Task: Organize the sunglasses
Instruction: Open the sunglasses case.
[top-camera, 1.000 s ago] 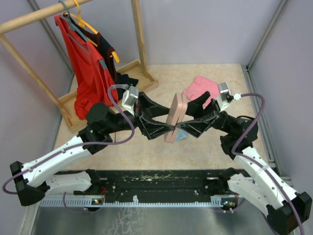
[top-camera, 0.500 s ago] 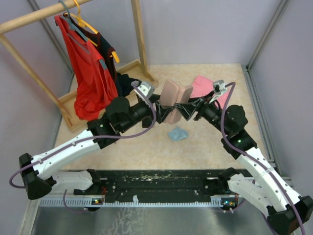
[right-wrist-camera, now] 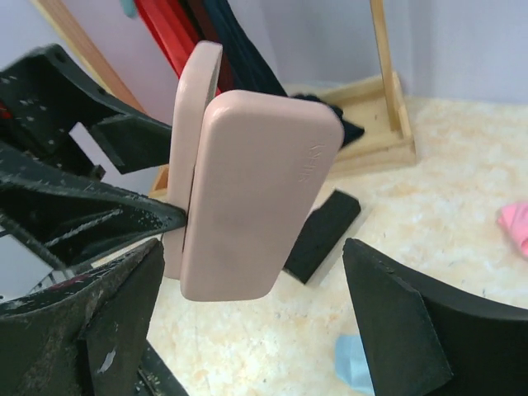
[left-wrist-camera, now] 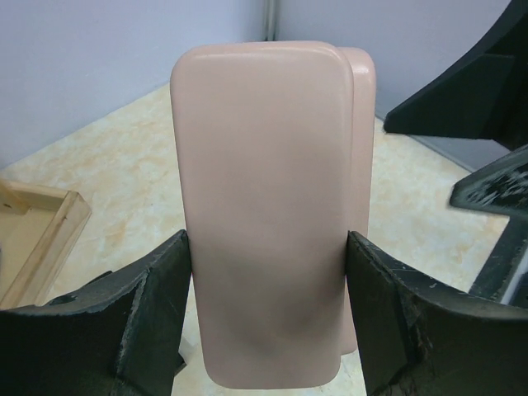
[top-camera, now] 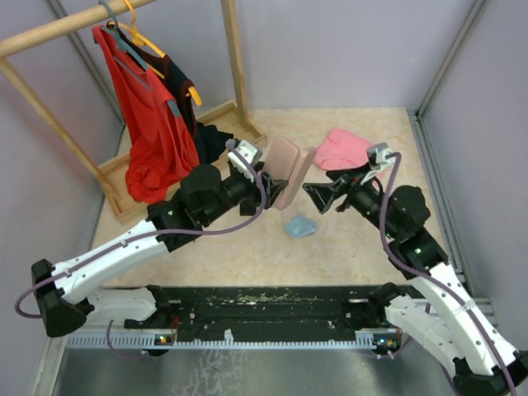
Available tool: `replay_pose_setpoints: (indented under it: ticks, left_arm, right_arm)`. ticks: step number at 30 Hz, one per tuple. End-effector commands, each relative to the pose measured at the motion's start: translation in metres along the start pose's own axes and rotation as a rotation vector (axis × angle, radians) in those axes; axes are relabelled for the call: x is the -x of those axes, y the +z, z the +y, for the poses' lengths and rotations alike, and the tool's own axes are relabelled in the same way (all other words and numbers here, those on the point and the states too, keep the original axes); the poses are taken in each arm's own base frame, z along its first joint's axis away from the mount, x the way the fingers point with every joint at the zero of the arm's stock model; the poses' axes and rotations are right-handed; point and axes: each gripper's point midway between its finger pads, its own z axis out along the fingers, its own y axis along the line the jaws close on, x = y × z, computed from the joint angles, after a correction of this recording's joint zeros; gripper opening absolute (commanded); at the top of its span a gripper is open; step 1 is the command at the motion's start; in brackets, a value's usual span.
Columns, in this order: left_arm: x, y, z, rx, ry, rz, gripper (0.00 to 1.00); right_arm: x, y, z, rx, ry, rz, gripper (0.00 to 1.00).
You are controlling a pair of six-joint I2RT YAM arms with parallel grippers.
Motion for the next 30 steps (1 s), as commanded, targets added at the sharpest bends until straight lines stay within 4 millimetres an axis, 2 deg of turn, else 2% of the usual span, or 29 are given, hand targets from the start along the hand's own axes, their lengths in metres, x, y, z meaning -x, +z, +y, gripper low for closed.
replay_pose_setpoints:
  ticks: [1,4,8,11,16,20,23,28,30]
  left_arm:
    - [0.053,-0.032,-0.012,-0.083,-0.09,-0.173,0.01]
    - [0.066,-0.053,-0.026,-0.181,-0.146,-0.219,0.01]
    - [0.083,-0.084,-0.048,-0.327,-0.212,-0.282,0.01]
    - [0.091,-0.104,-0.06,-0.42,-0.236,-0.318,0.01]
    - [0.098,-0.127,-0.081,-0.568,-0.209,-0.359,0.01]
    - [0.091,-0.127,-0.077,-0.548,-0.145,-0.374,0.01]
    - [0.086,-0.129,-0.074,-0.541,0.012,-0.437,0.0]
    - [0.091,-0.125,-0.054,-0.422,0.164,-0.511,0.0]
    - [0.092,-0.126,-0.057,-0.435,0.206,-0.527,0.0]
  right_arm:
    - [0.066,-0.039,0.036,0.099,-0.142,-0.251,0.89]
    - [0.083,-0.062,0.032,0.048,-0.16,-0.368,0.88]
    - [0.097,-0.089,-0.007,-0.198,-0.144,-0.446,0.87]
    - [0.096,-0.107,-0.037,-0.377,-0.106,-0.462,0.87]
    - [0.08,-0.12,-0.062,-0.523,-0.052,-0.425,0.85]
    - [0.069,-0.115,-0.061,-0.501,-0.04,-0.379,0.84]
    - [0.065,-0.105,-0.051,-0.44,-0.045,-0.337,0.84]
    - [0.06,-0.086,-0.037,-0.353,-0.061,-0.259,0.83]
    - [0.059,-0.082,-0.031,-0.318,-0.07,-0.245,0.83]
